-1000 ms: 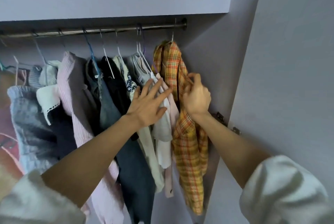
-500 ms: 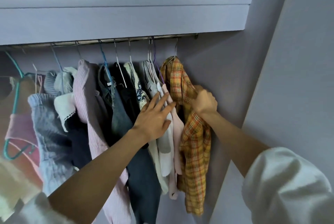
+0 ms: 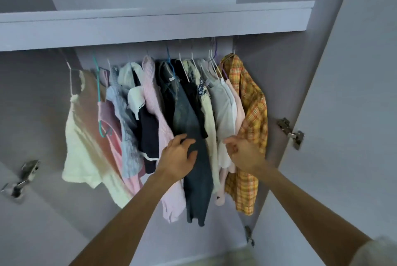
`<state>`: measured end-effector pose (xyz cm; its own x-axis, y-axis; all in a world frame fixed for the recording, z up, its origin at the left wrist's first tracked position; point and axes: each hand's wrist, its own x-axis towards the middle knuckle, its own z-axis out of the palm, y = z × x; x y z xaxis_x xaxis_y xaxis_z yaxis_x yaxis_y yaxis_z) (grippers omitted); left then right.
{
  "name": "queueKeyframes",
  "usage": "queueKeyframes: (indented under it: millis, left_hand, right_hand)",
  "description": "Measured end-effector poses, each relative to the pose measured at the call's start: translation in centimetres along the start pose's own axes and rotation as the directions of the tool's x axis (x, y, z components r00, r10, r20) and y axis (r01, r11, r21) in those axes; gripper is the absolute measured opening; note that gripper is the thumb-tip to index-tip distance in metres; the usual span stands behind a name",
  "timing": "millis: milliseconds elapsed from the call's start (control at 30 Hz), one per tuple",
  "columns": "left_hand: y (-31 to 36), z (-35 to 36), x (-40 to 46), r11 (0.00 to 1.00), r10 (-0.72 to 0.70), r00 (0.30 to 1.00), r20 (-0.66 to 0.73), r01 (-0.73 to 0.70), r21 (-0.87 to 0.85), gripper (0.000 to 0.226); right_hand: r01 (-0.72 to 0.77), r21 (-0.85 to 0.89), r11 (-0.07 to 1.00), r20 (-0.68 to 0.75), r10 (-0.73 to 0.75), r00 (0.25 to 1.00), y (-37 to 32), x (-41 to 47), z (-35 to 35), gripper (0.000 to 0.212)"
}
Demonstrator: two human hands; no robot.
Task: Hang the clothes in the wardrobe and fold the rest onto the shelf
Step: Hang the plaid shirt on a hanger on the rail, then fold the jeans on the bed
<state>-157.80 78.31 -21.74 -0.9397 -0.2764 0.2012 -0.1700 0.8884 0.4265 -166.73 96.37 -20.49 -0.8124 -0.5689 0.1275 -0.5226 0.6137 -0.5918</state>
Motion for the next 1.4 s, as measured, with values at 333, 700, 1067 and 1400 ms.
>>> queueKeyframes:
  millis: [333, 700, 1067, 1400]
  left_hand:
    - [-8.8, -5.8, -18.5, 0.862, -0.506, 0.853, -0.129, 0.500, -0.082, 0.032]
    - [-3.9, -3.5, -45.5, 0.256, -0.933, 0.130, -0.336, 0.895, -0.364, 0.026]
    - [15.4, 2.6, -69.3, -0.306, -0.634, -0.692, -0.345, 0.635, -0.709, 0.024]
    - [28.2, 7.6, -85.6, -0.348, -0.255, -0.950, -0.180, 0.264, -0.900, 0.026]
  right_hand:
    - [0.124, 0.305, 0.944, 0.464, -0.261, 0.847, -10.7, -5.7, 13.0, 0.024]
    - [0.476, 0.460, 0.750, 0.772, -0.603, 0.203, -20.1, -18.9, 23.8, 0.026]
    - [0.463, 0.756, 0.462, 0.654, -0.509, -0.559, -24.9, -48.6, 25.9, 0.023]
    - [0.407, 0.883, 0.232, 0.463, -0.297, -0.835, -27.2, -74.6, 23.7, 0.027]
